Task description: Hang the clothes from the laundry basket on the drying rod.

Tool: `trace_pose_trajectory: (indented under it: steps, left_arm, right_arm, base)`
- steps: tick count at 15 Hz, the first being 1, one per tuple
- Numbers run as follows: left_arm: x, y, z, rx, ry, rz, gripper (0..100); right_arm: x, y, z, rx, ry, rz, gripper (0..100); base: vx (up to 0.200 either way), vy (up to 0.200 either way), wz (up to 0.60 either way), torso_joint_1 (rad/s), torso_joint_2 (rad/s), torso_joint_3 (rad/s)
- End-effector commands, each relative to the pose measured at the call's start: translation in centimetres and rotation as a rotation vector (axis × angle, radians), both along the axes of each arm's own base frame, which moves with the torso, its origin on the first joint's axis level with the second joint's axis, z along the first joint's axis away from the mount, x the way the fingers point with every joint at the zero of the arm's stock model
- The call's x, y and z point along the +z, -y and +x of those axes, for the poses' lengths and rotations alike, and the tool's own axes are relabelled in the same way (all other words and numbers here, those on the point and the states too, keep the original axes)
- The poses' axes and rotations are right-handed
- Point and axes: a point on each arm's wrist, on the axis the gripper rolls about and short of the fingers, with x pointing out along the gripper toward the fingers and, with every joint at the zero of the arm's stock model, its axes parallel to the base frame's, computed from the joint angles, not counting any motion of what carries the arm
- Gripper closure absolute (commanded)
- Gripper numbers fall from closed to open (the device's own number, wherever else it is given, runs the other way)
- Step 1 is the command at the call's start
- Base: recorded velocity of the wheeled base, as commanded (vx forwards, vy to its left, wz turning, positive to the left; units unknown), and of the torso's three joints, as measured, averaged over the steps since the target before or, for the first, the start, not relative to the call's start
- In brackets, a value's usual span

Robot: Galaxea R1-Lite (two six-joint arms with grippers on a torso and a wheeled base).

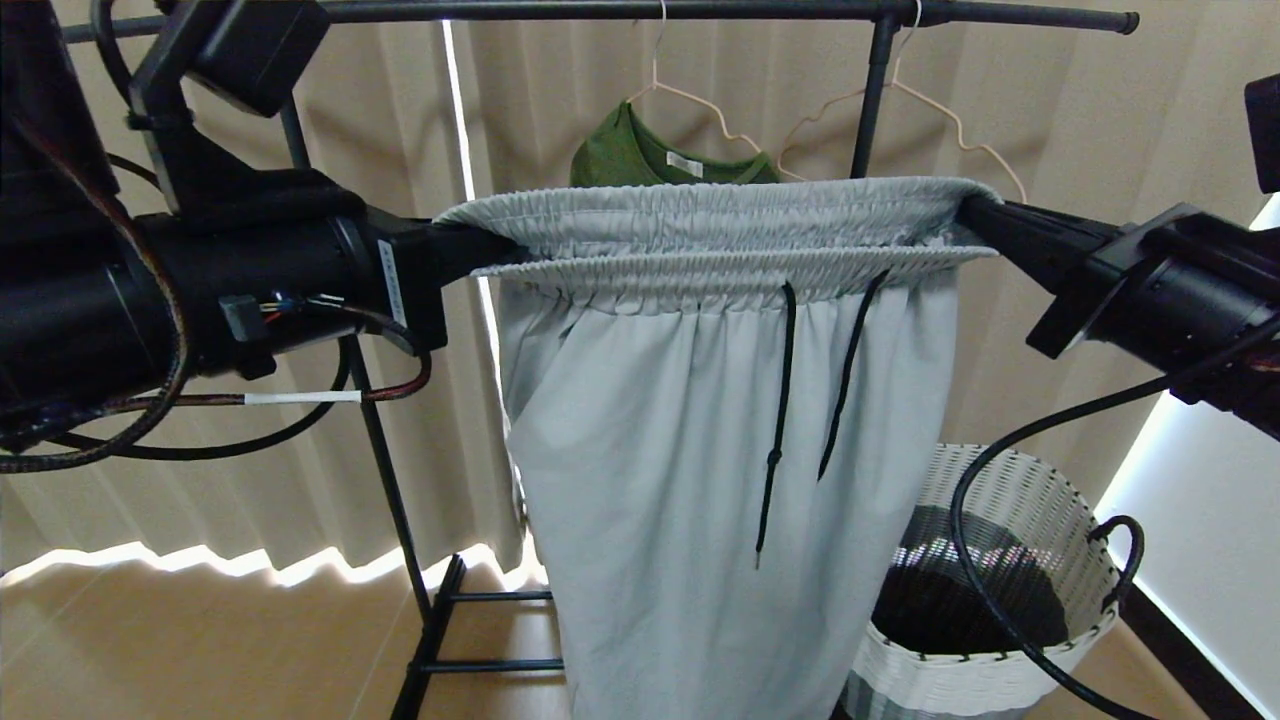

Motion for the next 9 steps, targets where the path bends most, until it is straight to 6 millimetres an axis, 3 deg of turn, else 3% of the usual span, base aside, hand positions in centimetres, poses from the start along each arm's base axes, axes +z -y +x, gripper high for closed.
trace_pose_trajectory:
  steps: [1, 9]
  left_arm:
    - [0.52, -0.28, -0.48, 0.0, 0.019, -0.01, 100]
    - [1.32, -0.65, -1.21, -0.003, 0.05, -0.028, 100]
  right_arm:
    - [0.33, 0.04, -0.18, 0.002, 0.012, 0.005, 100]
    - [0.15, 0.03, -0.34, 0.007, 0.006, 0.002, 100]
  base:
    - [0.0, 0.0, 0.0, 0.0, 0.0, 0.0]
    - [0.0, 0.0, 0.0, 0.0, 0.0, 0.0]
